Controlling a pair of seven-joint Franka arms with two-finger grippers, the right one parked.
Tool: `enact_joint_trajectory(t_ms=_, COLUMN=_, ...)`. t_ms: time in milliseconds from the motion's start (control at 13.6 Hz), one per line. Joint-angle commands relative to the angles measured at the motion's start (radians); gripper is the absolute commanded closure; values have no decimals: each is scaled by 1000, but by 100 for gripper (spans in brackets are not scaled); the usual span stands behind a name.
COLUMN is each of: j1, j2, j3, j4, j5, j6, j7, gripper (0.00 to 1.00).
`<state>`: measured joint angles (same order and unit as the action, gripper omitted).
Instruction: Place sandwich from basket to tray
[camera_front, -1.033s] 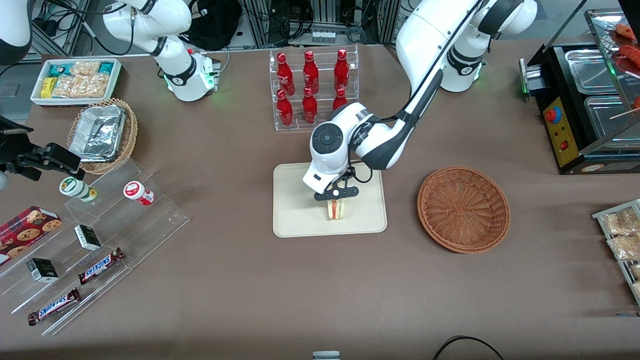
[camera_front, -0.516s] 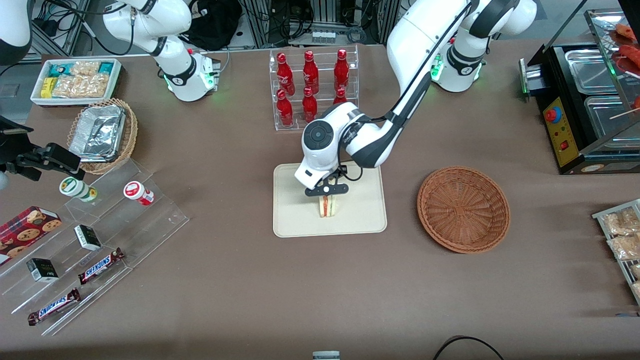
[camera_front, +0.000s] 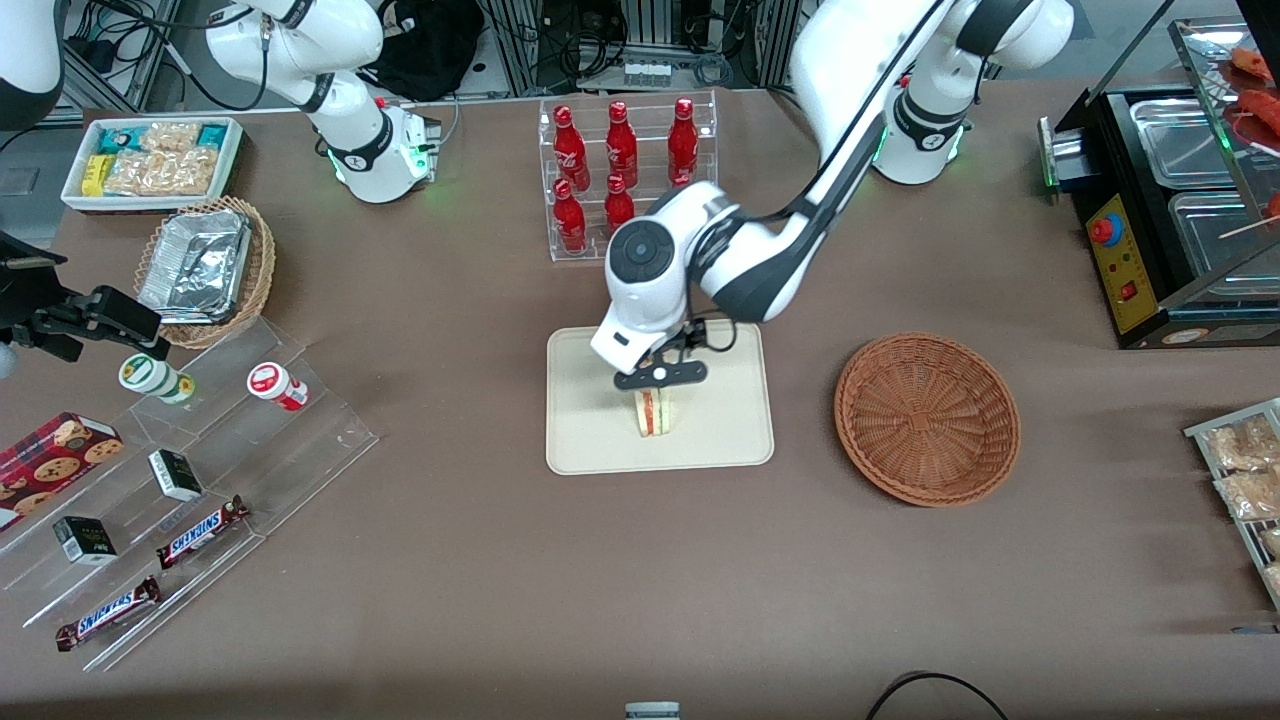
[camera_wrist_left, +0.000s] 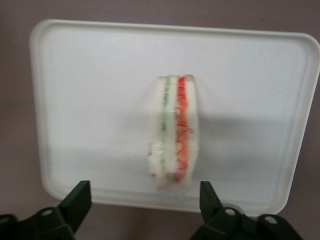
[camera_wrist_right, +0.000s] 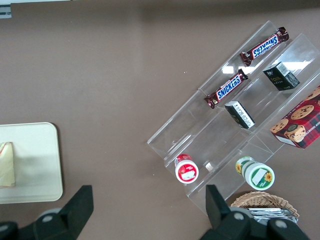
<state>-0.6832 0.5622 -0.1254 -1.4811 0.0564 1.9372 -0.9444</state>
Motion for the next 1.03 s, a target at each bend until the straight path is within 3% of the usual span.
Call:
enact_joint_trajectory(t_ms=0, j1=88, j2=-186, j3=10, j4=-35, j5=13, j6=-209, j7=9, gripper=0)
enact_joint_trajectory(t_ms=148, j1=151, j2=-292, j3=12, j4=-54, j5=14, j6=-294, j7=24, gripper=0)
enact_joint_trajectory(t_ms=369, j1=287, j2=-422, j3=12, j4=-114, j5=14, j6=-362, j7=194, gripper=0)
enact_joint_trajectory(t_ms=664, j1=447, j2=-543, j3=12, j4=-249, j5=17, j6=-362, j7=448, gripper=0)
enact_joint_trajectory(t_ms=959, j1=566, j2=-600, j3=12, j4=-294, j5=13, j6=-370, j7=623, gripper=0)
